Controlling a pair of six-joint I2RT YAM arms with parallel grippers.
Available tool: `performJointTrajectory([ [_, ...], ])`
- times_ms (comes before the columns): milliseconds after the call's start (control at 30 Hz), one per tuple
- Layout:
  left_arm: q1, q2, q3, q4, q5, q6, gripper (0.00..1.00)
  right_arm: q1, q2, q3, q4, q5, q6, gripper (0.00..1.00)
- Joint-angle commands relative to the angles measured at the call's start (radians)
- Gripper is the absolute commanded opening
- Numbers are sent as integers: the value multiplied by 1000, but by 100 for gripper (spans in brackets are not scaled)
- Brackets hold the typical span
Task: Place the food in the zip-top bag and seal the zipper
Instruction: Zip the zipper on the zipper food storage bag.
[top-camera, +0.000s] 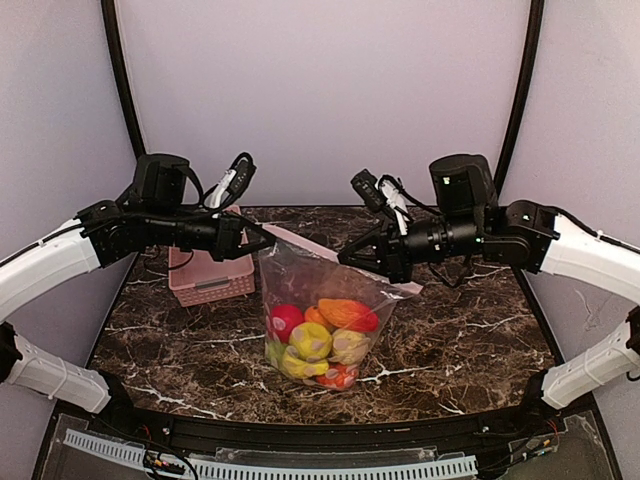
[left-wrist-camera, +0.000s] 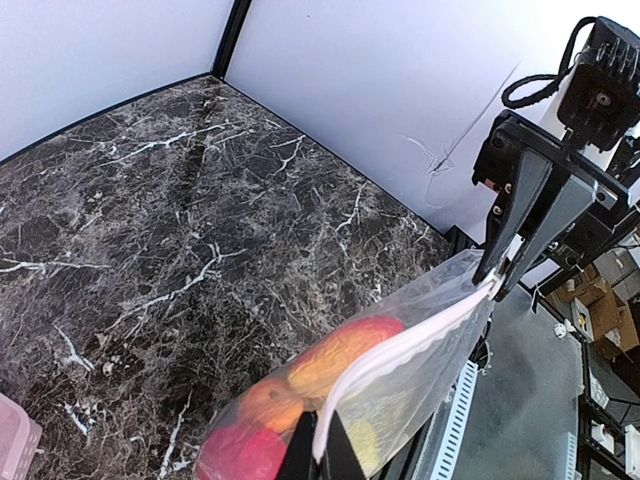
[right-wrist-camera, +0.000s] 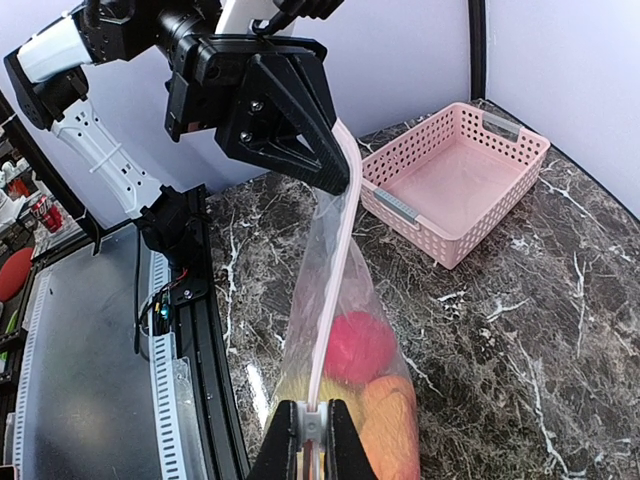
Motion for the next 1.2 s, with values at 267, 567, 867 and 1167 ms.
performJointTrajectory([
  [267, 75, -30, -42, 4, -57, -28, 1, 5, -51, -20, -41, 4, 7, 0],
  [567, 120, -27, -66, 34, -24, -60, 1, 5, -52, -22, -49, 12, 7, 0],
  [867, 154, -30, -87, 40, -4, -64, 1, 4, -58, -28, -53, 21, 10, 0],
  [1167, 179, -38, -103, 40, 5, -64, 1, 5, -61, -30, -52, 23, 10, 0],
])
